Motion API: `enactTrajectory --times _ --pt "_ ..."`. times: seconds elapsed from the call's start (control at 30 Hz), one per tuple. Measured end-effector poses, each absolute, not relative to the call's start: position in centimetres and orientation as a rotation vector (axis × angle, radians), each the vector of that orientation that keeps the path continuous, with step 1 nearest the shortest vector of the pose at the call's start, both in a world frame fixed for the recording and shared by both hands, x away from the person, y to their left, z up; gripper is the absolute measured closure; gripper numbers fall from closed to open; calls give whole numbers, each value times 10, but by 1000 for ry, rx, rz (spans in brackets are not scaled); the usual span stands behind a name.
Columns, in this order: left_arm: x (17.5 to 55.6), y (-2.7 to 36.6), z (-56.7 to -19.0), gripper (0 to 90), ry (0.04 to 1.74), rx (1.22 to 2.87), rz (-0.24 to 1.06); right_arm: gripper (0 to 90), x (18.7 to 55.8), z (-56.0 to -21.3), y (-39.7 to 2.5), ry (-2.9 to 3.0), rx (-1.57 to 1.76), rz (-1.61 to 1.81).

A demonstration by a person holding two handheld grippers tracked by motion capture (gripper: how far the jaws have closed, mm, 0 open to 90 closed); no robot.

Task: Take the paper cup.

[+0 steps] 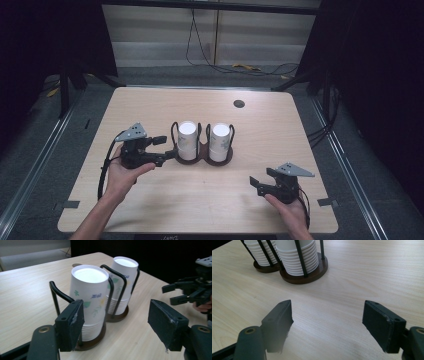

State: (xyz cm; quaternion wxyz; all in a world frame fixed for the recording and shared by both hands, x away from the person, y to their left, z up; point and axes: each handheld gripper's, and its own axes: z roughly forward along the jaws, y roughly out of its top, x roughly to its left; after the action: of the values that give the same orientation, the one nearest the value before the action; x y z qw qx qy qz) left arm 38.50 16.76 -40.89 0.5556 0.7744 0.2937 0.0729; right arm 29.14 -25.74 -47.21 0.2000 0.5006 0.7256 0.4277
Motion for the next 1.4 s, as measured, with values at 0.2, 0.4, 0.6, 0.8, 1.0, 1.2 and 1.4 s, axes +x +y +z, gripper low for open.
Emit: enactTrajectory --times 0.2,0.4,0.6,0.8,1.0,1.2,1.4 --pt "393 164 -396 248 701 1834 192 241 292 -472 -257 2055 1382 1207" --pt "401 151 -387 204 670 1890 219 239 293 -472 -256 2056 1378 1211" --pt "407 142 -380 223 642 1877 240 242 294 -473 -255 2068 1371 1215" --pt "413 132 -376 239 583 1936 340 245 293 -473 -255 2081 1370 1213" --pt "428 126 -377 182 668 1972 271 245 294 -473 -255 2084 1368 1212" --pt "437 121 -374 177 688 2006 257 240 294 -473 -254 2086 1356 1213" --pt "442 112 -370 204 666 2066 259 227 293 -472 -253 2077 1336 1223"
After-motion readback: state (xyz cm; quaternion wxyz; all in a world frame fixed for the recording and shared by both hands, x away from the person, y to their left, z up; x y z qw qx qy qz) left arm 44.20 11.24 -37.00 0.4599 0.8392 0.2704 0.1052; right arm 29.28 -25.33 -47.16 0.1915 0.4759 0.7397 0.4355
